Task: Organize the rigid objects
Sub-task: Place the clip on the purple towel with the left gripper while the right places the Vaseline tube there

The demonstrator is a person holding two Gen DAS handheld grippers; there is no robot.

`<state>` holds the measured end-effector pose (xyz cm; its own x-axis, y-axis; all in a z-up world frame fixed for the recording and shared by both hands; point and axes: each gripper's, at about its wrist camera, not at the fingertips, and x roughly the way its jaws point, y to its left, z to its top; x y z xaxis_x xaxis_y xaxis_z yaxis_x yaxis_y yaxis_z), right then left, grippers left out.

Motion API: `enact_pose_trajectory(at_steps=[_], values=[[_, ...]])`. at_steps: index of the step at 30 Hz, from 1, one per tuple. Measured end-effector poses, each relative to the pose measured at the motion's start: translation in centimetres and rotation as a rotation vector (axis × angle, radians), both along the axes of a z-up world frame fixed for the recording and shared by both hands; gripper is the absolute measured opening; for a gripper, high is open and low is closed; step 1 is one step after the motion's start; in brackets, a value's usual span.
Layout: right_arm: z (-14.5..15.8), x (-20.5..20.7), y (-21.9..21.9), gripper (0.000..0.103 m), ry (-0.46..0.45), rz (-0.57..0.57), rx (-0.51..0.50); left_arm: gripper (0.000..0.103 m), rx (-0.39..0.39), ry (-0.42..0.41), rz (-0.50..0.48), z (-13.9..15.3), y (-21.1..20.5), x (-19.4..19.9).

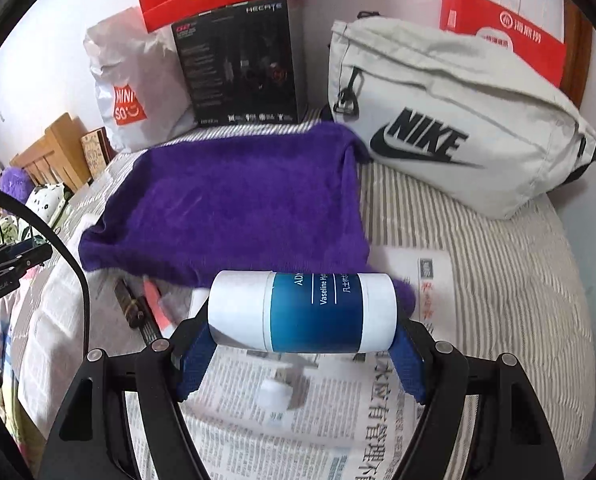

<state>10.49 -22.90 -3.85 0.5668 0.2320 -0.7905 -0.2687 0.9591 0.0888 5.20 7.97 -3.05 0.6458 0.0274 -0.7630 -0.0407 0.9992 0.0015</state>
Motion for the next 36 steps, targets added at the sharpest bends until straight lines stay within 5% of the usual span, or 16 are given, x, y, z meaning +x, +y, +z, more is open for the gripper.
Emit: enact_pose_trajectory(at_steps=[18, 36], values=[[1.4, 6.2, 1.5, 0.076, -0.011, 0.012, 0.014, 0.039, -0.021, 0.002, -0.072, 0.7, -0.9, 7.7], [-2.7, 14.9, 6.0, 0.076, 0.07, 0.067, -0.013, 0.039, -0.038, 0.086, -0.124, -3.4, -1.9, 16.3]])
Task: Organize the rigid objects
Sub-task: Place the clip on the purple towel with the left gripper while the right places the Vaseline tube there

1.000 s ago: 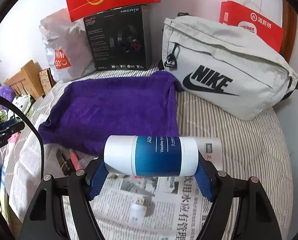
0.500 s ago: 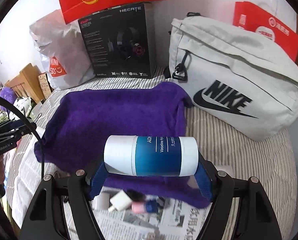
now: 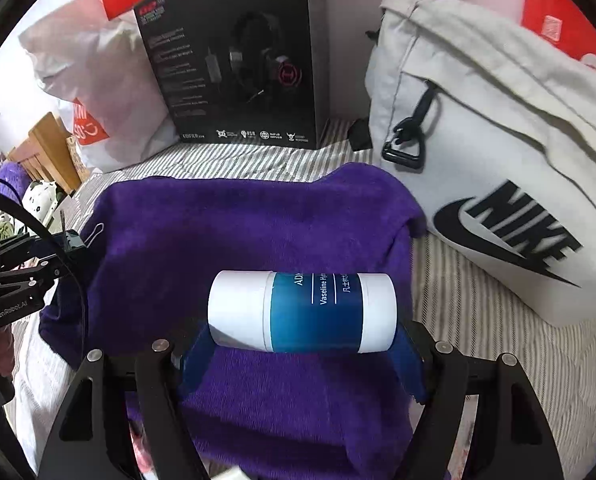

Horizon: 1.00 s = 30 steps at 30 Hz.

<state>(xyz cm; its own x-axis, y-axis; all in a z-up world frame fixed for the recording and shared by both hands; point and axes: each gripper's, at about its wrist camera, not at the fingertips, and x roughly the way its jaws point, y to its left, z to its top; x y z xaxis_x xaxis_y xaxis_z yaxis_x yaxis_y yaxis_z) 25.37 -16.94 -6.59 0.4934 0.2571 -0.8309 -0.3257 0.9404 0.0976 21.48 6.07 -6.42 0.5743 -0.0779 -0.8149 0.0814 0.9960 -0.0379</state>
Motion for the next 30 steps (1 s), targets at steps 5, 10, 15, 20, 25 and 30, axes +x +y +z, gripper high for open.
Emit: enact_pose_trajectory(at_steps=[5, 10, 15, 20, 25, 30], values=[[-1.6, 2.0, 1.3, 0.076, 0.029, 0.024, -0.021, 0.039, -0.001, 0.026, -0.001, -1.3, -0.3, 2.3], [-2.9, 4.2, 2.6, 0.076, 0.057, 0.039, -0.051, 0.039, 0.004, 0.063, 0.002, -2.5, -0.7, 4.4], [-3.9, 6.2, 3.4, 0.076, 0.078, 0.024, -0.075, 0.039, 0.021, 0.088, -0.003, -3.4, -1.3, 5.7], [-5.0, 7.2, 3.8, 0.075, 0.096, 0.012, -0.075, 0.039, 0.02, 0.101, -0.003, -4.2, -1.4, 6.2], [-5.3, 7.3, 4.5, 0.076, 0.098, 0.028, -0.119, 0.039, 0.029, 0.108, -0.01, -4.2, -1.6, 6.5], [-5.4, 7.6, 4.5, 0.08, 0.121, 0.043, -0.121, 0.051, 0.079, 0.116, -0.017, -4.3, -2.2, 6.2]])
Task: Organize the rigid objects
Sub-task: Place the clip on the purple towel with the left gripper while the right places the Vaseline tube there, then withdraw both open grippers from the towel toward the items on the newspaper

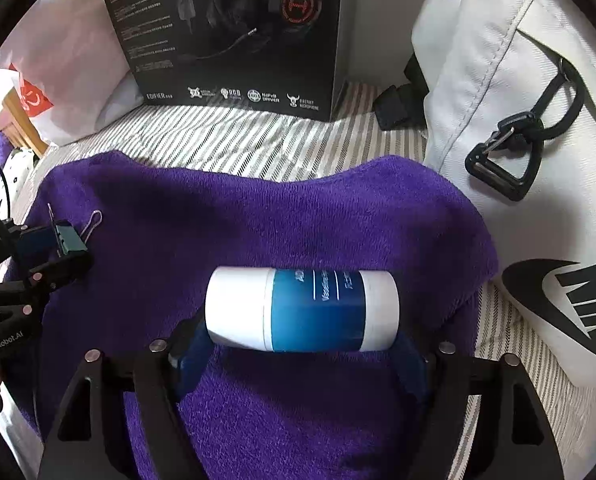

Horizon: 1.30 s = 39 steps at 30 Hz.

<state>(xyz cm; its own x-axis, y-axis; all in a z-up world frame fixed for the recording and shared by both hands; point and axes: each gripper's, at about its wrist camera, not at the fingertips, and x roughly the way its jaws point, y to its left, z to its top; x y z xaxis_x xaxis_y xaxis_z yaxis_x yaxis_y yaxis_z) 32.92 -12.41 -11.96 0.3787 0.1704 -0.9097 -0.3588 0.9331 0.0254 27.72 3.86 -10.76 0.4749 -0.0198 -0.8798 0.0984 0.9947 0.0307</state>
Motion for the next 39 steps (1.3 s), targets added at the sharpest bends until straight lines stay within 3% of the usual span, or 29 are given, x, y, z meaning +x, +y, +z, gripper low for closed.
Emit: enact_pose_trajectory(at_steps=[3, 12, 23, 32, 36, 39], values=[[0.1, -0.4, -0.5, 0.083, 0.009, -0.002, -0.006, 0.064, 0.007, 0.015, 0.037, 0.0, 0.5, -0.4], [1.5, -3.0, -1.8, 0.086, 0.018, -0.021, -0.02, 0.064, -0.015, 0.014, 0.051, 1.4, 0.9, -3.6], [7.2, -10.8, -4.2, 0.086, -0.089, -0.033, 0.04, 0.064, -0.025, -0.071, 0.065, 5.9, -0.3, -12.7], [9.9, -19.1, -7.8, 0.086, -0.16, -0.081, 0.133, 0.066, -0.116, -0.067, 0.079, 4.6, -1.4, -18.6], [10.0, -23.0, -9.4, 0.086, -0.175, -0.096, 0.168, 0.066, -0.192, -0.046, 0.102, 3.4, -1.8, -19.3], [9.3, -25.0, -10.0, 0.086, -0.165, -0.112, 0.193, 0.066, -0.189, -0.028, 0.103, 2.5, -2.7, -19.0]])
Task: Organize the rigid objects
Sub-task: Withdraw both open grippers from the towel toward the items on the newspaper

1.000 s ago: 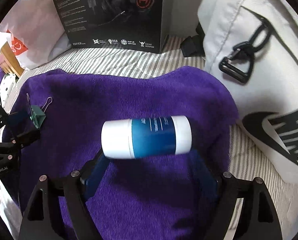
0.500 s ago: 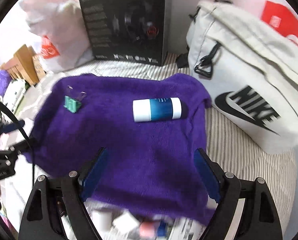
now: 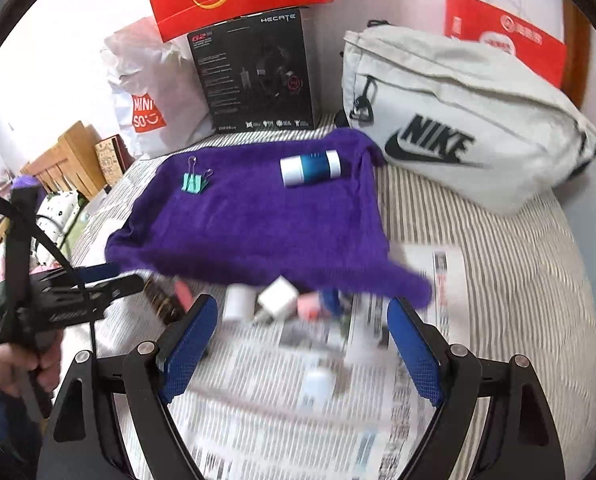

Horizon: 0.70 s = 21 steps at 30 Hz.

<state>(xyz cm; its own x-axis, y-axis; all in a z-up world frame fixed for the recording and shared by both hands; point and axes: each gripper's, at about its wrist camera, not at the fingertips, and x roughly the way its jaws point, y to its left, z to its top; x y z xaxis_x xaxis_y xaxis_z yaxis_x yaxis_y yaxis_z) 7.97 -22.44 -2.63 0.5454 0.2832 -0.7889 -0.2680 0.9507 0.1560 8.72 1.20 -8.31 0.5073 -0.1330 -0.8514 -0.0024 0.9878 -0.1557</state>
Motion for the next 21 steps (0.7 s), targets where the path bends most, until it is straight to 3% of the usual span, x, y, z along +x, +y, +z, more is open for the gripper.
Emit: enact_pose_trajectory(at_steps=[2, 6, 13, 19, 21], values=[[-0.6, -0.9, -0.3, 0.086, 0.01, -0.012, 0.01, 0.066, 0.033, 0.026, 0.003, -0.9, -0.7, 0.6], [-2.0, -2.2, -0.2, 0.086, 0.045, -0.029, -0.016, 0.066, 0.029, 0.045, -0.018, -1.7, -1.6, 1.1], [-1.1, -3.8, 1.2, 0.086, 0.0, 0.024, -0.008, 0.067, 0.078, 0.056, -0.034, -1.6, -1.6, 1.2], [-1.4, -4.3, 2.9, 0.086, 0.002, 0.075, -0.034, 0.067, 0.024, 0.107, 0.001, -2.8, -1.4, 2.6], [-1.6, -4.2, 2.9, 0.086, 0.014, 0.068, -0.034, 0.07, 0.033, 0.091, -0.012, -3.0, -2.1, 2.3]])
